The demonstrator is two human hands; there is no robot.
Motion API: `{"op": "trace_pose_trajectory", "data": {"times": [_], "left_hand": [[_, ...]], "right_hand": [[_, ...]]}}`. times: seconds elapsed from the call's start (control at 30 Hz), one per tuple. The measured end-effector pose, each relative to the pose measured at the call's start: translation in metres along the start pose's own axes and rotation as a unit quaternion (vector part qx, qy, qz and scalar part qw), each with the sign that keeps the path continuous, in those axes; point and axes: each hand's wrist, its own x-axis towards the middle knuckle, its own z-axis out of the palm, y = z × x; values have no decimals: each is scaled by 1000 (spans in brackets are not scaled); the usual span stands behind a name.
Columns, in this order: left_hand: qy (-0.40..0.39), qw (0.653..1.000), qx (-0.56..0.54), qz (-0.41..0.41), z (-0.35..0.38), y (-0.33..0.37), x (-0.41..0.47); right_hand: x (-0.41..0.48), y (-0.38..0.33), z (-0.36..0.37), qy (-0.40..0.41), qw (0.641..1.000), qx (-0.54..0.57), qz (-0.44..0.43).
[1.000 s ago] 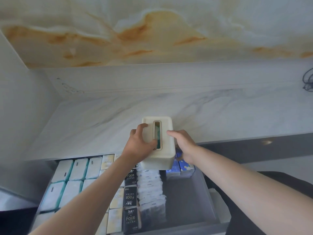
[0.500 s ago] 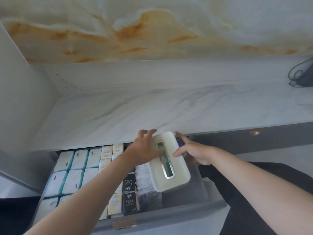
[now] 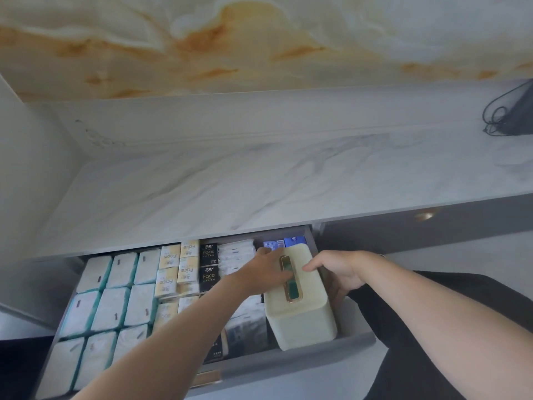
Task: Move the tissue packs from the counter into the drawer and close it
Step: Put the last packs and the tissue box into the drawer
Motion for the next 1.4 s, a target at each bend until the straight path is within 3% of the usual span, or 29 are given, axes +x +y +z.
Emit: {"op": "trace_pose_trajectory", "data": {"times": [0.23,0.4,0.63,0.97,1.3,1.4], "left_hand": [[-14,998,-58,-13,12,-21,12],[36,993,-106,-20,19,-30,19],[62,982,-180,0,20,-46,19],[59,978,-199,-5,18,-52,15],[70,989,-129,-4,27,-37,7],[46,992,-113,-29,23,-31,8]], "right_hand": [[29,8,13,33,999,43,-2],[34,10,8,53,997,52,-34],[19,3,4,75,991,-27,-105],[17,-1,7,108,982,-96,-120],[6,-9,10,204,931,-259,-157],[1,-15,12,196,895,-378,-132]]}}
